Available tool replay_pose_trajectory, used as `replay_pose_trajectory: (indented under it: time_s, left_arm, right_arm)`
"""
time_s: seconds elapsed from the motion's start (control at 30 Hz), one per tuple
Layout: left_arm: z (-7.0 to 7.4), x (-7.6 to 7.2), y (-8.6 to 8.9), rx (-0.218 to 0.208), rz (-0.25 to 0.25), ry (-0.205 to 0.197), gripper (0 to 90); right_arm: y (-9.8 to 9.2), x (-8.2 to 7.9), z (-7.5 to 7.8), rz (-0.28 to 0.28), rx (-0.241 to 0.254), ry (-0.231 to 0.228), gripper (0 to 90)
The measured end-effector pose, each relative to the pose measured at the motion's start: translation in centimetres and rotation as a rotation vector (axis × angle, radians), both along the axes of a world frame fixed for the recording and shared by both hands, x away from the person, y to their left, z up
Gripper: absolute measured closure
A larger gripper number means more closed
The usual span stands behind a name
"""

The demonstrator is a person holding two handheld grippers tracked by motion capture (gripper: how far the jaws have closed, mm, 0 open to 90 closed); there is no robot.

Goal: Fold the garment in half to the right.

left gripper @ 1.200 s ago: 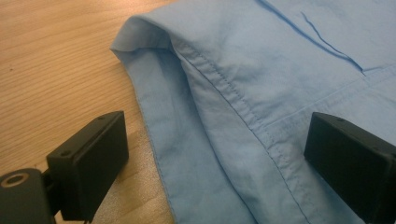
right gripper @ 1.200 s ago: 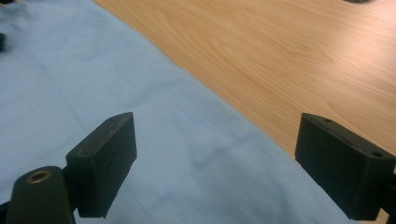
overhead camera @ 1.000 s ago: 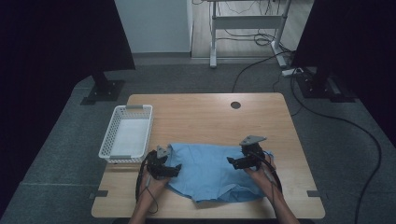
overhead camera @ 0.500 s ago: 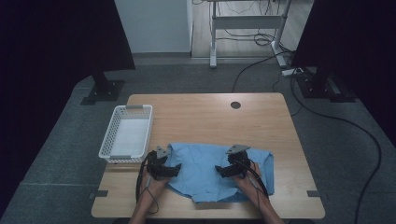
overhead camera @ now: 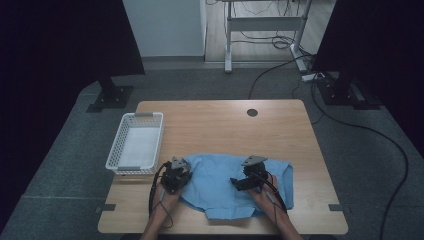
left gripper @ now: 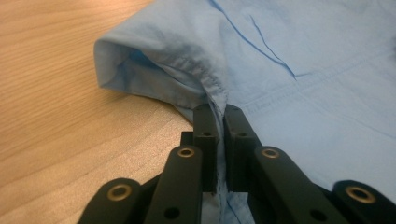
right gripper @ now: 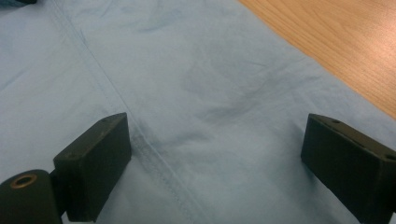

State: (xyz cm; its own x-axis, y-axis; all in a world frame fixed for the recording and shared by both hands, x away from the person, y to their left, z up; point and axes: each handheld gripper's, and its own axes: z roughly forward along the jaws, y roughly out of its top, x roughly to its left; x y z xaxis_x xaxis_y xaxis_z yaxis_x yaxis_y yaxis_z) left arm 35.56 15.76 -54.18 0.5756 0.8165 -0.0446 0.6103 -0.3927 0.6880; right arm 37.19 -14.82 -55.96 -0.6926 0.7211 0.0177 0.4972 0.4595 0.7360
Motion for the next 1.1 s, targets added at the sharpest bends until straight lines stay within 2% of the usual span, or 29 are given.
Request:
replay_pose_trajectory:
  time_s: [0.1, 0.23, 0.4, 0.57, 0.73, 0.93, 1.1]
  left_arm:
    - [0.3, 0.1, 0.0, 0.002, -0.003, 0.008, 86.5]
    - [1.5, 0.1, 0.4, -0.042, 0.0, 0.012, 86.8]
    - [3.5, -0.2, 0.6, -0.121, 0.001, -0.005, 86.8]
    - [6.2, -1.1, 0.3, -0.222, -0.047, -0.052, 86.8]
    - [8.6, -2.0, -1.0, -0.255, -0.115, -0.111, 86.9]
    - [10.4, -2.1, -3.4, -0.307, -0.189, -0.138, 86.9]
    - [10.9, -2.1, -5.6, -0.298, -0.243, -0.151, 86.9]
  right_arm:
    - [0.0, 0.0, 0.0, 0.0, 0.0, 0.0, 8.5]
    - [0.0, 0.0, 0.0, 0.001, 0.001, 0.0, 8.6]
    - [0.0, 0.0, 0.0, 0.004, 0.0, -0.001, 9.0]
    - [0.1, 0.0, 0.0, 0.01, 0.0, -0.002, 9.4]
    - [0.7, 0.2, 0.0, 0.022, 0.0, -0.002, 9.6]
    - [2.3, 0.4, 0.0, 0.05, 0.001, -0.001, 9.7]
    - [4.3, 0.4, 0.1, 0.091, 0.0, -0.003, 9.8]
